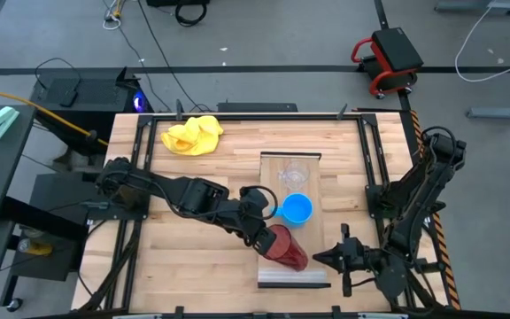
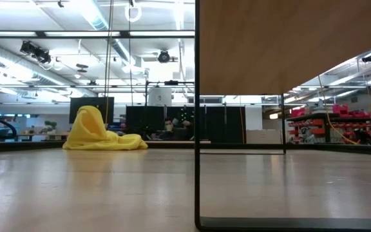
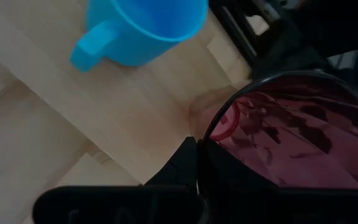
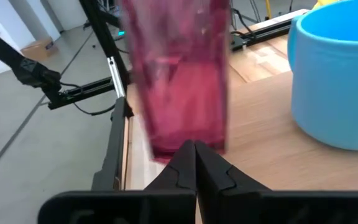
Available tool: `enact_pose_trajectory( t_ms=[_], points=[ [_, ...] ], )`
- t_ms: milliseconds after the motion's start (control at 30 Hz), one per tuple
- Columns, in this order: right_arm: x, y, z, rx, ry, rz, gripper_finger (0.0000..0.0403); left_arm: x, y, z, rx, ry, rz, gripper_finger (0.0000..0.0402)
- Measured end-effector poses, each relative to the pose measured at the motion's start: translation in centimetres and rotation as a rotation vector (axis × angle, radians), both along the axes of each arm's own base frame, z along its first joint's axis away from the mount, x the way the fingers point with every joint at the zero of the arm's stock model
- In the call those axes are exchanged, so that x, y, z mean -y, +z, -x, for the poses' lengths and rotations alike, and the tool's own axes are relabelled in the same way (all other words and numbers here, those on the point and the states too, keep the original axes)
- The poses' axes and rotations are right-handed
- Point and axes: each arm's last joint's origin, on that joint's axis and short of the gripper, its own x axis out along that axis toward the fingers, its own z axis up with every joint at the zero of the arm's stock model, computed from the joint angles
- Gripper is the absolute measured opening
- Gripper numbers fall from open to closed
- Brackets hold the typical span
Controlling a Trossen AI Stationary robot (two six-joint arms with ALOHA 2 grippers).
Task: Stack small to large cups/mugs on shelf
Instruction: Put the red cup on the shelf
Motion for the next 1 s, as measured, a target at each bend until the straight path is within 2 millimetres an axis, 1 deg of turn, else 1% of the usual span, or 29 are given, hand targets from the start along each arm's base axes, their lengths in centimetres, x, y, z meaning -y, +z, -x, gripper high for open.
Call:
enact_pose_trajectory(
  t_ms=[200,667,767,900,1000],
  points=[
    [0.0,0.0,0.0,-0.004,0.006,-0.001,0.0,-0.2,-0.7,-0.6,-0.02,0.005,-0.011,0.0012],
    [0.0,-0.1,-0.1,-0.012,0.015,0.005,0.0,-0.8,-0.8,-0.8,-0.023,0.012,-0.021,0.0012],
    [-0.2,-0.7,-0.4,-0.03,0.016,0.007,0.0,-0.8,-0.8,-0.8,-0.023,0.012,-0.021,0.0012],
    [-0.6,-2.2,-1.1,-0.057,0.002,0.001,0.0,-0.8,-0.8,-0.8,-0.022,0.011,-0.021,0.0012],
    [-0.9,-2.6,-1.6,-0.047,-0.008,-0.016,0.0,-0.7,-0.8,-0.8,-0.021,0.007,-0.021,0.0012]
  ],
)
